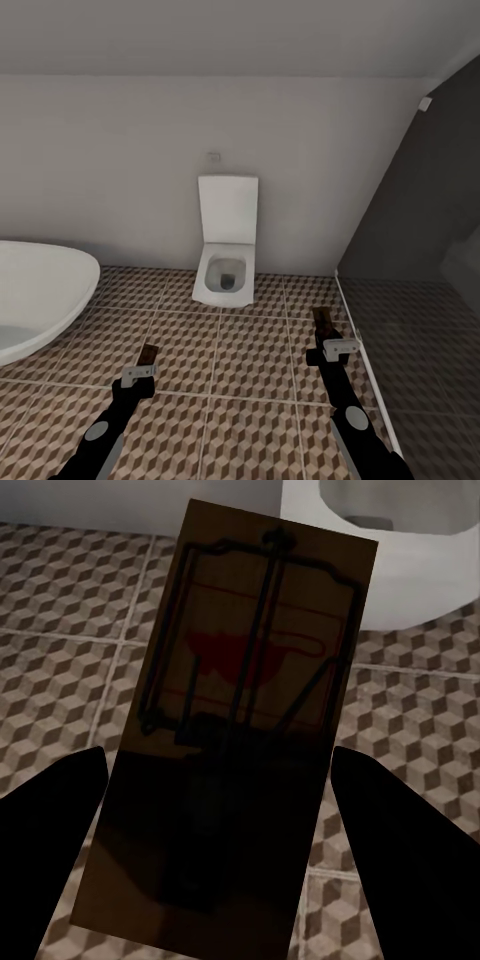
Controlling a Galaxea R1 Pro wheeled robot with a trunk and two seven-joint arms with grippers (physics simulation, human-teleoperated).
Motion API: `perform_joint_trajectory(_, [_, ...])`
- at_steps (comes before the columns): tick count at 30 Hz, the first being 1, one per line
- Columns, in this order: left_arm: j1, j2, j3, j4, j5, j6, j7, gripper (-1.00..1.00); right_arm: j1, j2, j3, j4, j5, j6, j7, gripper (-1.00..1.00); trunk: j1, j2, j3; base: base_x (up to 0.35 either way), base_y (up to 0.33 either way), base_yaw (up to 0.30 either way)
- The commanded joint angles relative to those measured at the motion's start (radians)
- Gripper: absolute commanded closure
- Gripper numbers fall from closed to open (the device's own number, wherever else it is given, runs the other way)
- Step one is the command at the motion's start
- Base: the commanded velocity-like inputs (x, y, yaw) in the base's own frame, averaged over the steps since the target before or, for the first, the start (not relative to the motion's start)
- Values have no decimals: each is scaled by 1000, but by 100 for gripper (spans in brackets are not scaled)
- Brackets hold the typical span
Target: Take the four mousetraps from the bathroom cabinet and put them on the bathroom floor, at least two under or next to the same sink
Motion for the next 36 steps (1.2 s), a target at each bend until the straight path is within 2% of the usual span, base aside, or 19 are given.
perform_joint_trajectory(1, [0, 1, -4, 0, 10, -2, 3, 100, -1, -1, 2, 0, 8, 0, -8, 100, 4, -8, -4, 0, 0, 0])
perform_joint_trajectory(36, [0, -5, -9, 2, 10, 0, 3, 100, -1, 1, 3, 7, 7, 0, -7, 100, 138, -253, -114, 0, 0, 0])
